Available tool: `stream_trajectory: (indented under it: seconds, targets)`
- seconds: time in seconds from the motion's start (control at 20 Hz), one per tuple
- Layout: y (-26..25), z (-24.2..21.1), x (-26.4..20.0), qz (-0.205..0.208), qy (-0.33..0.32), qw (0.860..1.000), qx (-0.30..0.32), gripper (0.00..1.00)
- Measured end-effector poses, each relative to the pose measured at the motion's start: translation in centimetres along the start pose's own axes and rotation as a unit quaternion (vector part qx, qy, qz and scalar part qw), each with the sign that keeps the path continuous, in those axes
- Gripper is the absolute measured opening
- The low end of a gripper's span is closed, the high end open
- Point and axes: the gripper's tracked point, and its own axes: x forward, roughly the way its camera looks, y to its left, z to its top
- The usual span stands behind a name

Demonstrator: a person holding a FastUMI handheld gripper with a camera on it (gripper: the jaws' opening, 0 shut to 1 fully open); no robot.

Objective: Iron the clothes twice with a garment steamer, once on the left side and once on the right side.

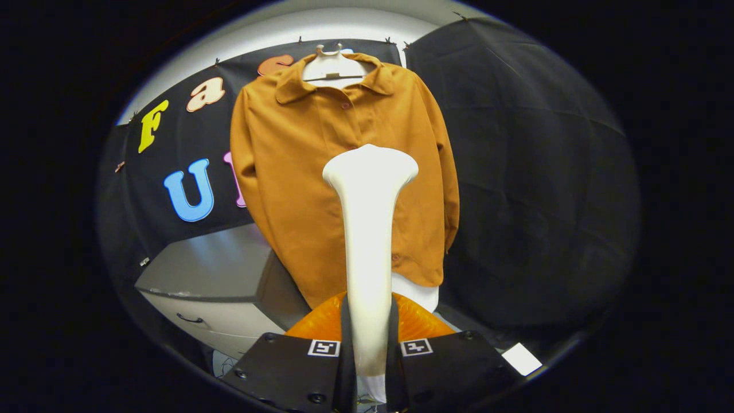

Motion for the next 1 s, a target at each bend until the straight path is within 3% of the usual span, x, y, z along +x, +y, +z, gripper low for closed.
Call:
stream_trajectory:
  seconds: [0.4,1.0]
  targets:
    - [10.5,8.3,-3.7,0.029,-0.074,0.997,-0.006,0.23]
    - [24.6,10.6,-13.6,0.091,-0.125,0.987,-0.045,0.23]
